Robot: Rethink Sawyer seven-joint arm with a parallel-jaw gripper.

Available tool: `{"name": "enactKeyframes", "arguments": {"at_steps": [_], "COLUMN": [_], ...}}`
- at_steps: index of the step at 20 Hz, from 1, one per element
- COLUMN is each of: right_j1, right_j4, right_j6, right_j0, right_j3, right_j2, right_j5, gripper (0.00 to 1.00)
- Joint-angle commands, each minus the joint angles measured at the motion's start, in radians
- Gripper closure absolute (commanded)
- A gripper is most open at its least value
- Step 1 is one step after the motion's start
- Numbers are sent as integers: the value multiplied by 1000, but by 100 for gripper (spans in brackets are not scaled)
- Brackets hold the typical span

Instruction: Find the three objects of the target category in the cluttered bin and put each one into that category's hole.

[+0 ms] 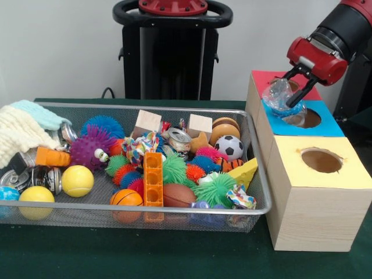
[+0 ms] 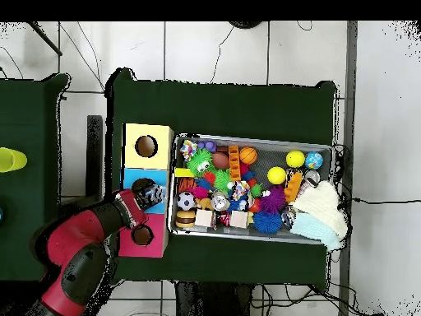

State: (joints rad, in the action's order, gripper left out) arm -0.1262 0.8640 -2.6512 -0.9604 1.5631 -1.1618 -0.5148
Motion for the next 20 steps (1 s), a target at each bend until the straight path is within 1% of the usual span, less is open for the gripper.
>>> {"name": "enactKeyframes", "arguments": {"at_steps": [1, 2, 3, 6, 13, 17, 18, 20], "right_j1": [12, 18, 22, 30, 51, 67, 68, 77], "right_j4": [32, 32, 28, 24, 16, 27, 35, 34], "right_j6": [-230, -223, -221, -206, -198, -220, -235, -233], "right_j0": [19, 20, 21, 22, 29, 36, 34, 35], "right_j3": [-101, -99, -99, -95, -90, -83, -77, -70], "right_j2": [186, 194, 198, 207, 230, 248, 249, 252], "right_j5": [41, 47, 49, 69, 73, 57, 65, 69], "gripper": [100, 100, 0, 0, 0, 0, 0, 0]}}
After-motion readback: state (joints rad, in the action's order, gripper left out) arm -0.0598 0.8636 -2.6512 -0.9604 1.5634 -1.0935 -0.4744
